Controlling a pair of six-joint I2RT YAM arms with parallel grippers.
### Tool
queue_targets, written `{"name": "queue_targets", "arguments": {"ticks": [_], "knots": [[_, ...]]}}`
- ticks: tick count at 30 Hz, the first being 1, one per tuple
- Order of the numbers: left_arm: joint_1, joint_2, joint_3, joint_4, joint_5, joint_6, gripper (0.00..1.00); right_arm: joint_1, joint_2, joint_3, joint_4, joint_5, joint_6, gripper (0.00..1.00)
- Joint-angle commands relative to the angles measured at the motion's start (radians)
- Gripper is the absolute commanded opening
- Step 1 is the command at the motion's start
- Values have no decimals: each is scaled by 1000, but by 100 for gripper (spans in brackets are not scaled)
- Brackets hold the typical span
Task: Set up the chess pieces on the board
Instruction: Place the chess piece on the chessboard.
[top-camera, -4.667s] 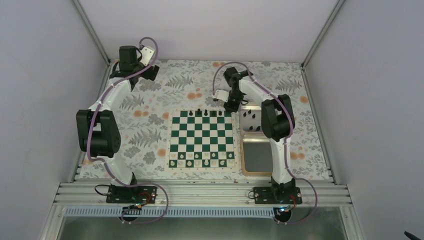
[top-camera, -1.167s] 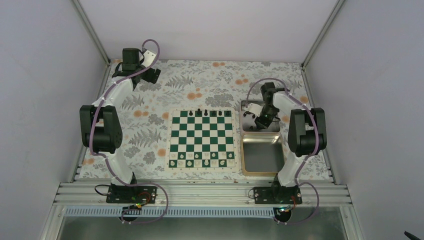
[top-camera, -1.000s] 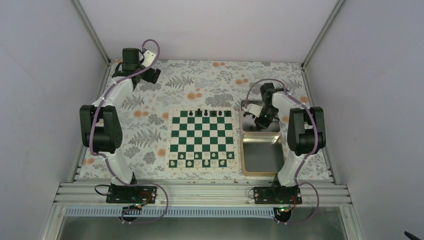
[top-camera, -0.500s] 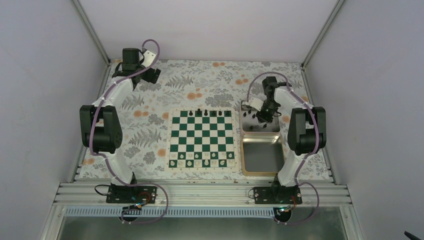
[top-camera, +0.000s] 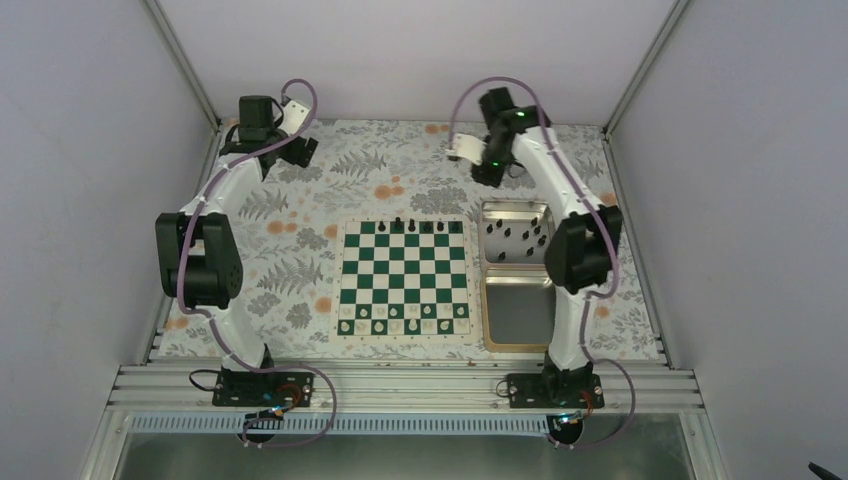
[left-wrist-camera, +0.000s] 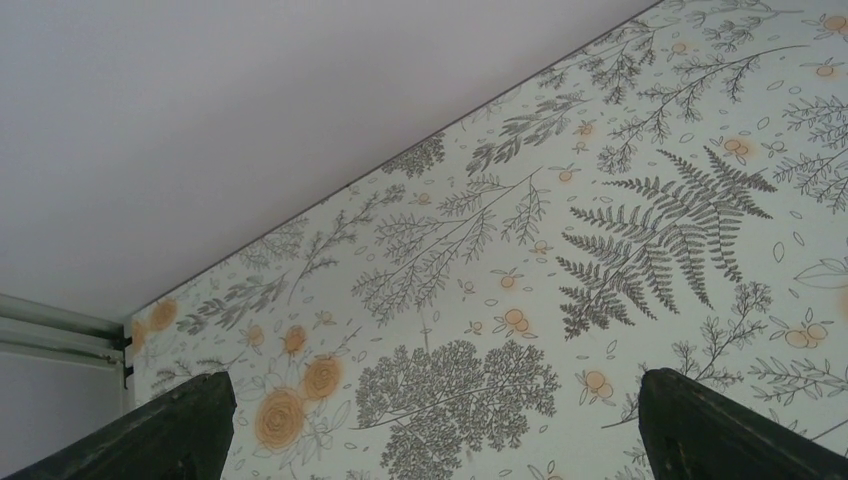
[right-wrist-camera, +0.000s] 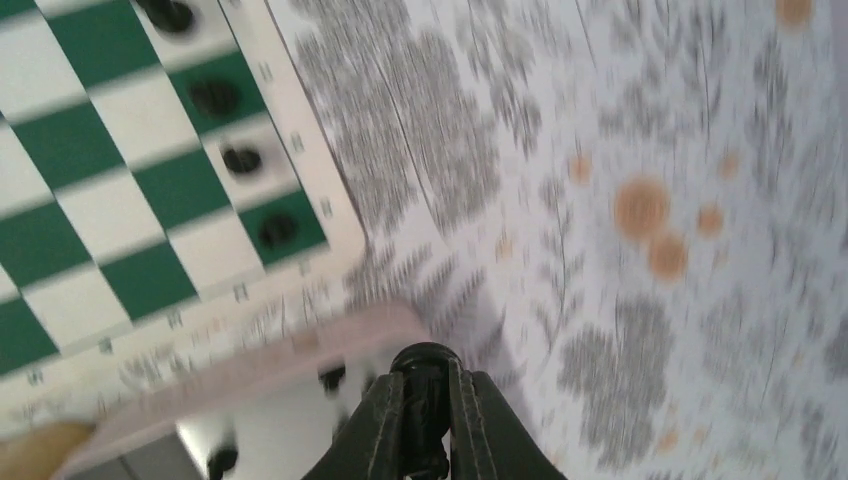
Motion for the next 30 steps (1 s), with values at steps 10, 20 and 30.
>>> {"name": "queue_targets", "arguments": {"ticks": [10, 20, 30], "knots": [[143, -95, -129, 44, 161, 31, 100, 375, 323, 375, 59, -11, -20, 12], [165, -157, -229, 83, 216, 28, 100, 485, 417, 381, 182, -61, -22, 11], [168, -181, -299, 107, 233, 29, 100, 519, 504, 387, 235, -66, -33, 12]]}}
